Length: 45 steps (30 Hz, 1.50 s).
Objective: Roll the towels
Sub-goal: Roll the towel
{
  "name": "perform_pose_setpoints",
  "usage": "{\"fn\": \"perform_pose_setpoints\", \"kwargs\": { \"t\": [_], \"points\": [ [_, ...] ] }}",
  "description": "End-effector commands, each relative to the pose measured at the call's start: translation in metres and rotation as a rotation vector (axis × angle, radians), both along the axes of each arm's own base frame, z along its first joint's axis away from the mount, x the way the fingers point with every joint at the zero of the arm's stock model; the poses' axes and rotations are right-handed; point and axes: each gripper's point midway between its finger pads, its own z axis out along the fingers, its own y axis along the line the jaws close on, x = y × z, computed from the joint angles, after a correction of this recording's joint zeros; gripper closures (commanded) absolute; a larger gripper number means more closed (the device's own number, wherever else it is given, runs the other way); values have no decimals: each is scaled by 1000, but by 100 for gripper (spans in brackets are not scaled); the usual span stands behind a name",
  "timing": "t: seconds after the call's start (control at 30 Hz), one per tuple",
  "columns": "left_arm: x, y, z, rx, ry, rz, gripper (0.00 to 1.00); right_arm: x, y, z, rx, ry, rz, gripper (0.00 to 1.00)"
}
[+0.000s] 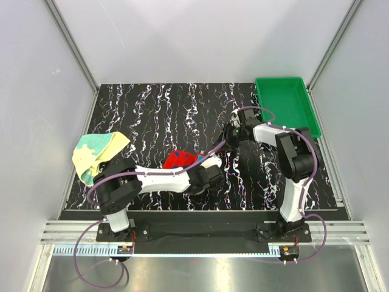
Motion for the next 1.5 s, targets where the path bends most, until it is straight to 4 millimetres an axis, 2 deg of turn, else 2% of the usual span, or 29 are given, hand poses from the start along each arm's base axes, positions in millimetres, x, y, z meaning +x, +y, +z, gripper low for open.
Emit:
{"fn": "perform_pose_setpoints", "kwargs": {
  "t": [0.0,0.03,0.07,0.13,0.17,0.2,0.23,0.27,0.33,0.43,0.47,0.6,0.73,0.8,0.87,0.9,0.93,1.0,1.03,1.07,1.17,1.33,1.47],
  "points": [
    [-27,-17,-6,-149,152,-7,91,5,-4,50,-76,-123,27,53],
    [-28,-20,-7,-185,175,-4,91,4,-7,54,-89,-132,24,52],
    [-28,-22,-5,-214,187,0,91,3,-10,66,-95,-158,17,51],
    [-33,-28,-2,-295,226,-3,91,-3,-17,69,-130,-159,5,48],
    [-29,-26,-1,-325,243,15,91,-7,-21,80,-135,-174,-3,47],
    [-28,-29,6,-373,249,20,91,-8,-24,82,-147,-182,-12,46],
    [-27,-28,4,-417,283,30,91,-13,-27,82,-154,-178,-18,44],
    [-25,-30,7,-452,294,33,91,-16,-29,92,-153,-198,-23,43],
    [-18,-32,16,-550,330,51,91,-24,-33,93,-158,-194,-31,42],
    [-19,-33,22,-664,389,61,91,-34,-36,99,-148,-193,-36,41],
    [-14,-26,23,-693,401,87,91,-37,-36,104,-139,-201,-37,40],
    [-10,-25,38,-854,468,131,91,-48,-31,111,-86,-193,-24,39],
    [-5,-22,55,-1007,518,142,91,-62,-26,107,-33,-173,-13,36],
    [-1,-23,62,-1075,522,150,91,-68,-20,104,-3,-169,-4,35],
    [-5,-16,59,-1131,566,167,91,-73,-9,99,9,-171,22,34],
    [-1,-19,66,-1187,561,174,91,-75,-4,97,17,-161,28,34],
    [-6,-12,58,-1203,589,201,92,-85,9,90,19,-147,64,34],
    [-3,-11,61,-1260,589,225,93,-89,26,90,63,-150,89,34],
    [-2,-7,58,-1271,589,248,95,-92,34,83,72,-132,103,34],
    [-6,-3,53,-1280,608,283,96,-95,46,85,102,-139,118,34],
    [-9,5,47,-1312,606,340,100,-101,66,74,118,-126,152,34],
    [-7,19,41,-1326,574,424,100,-102,90,63,114,-106,192,35],
    [-7,27,39,-1326,546,467,100,-99,102,63,133,-113,202,36]
  ]
}}
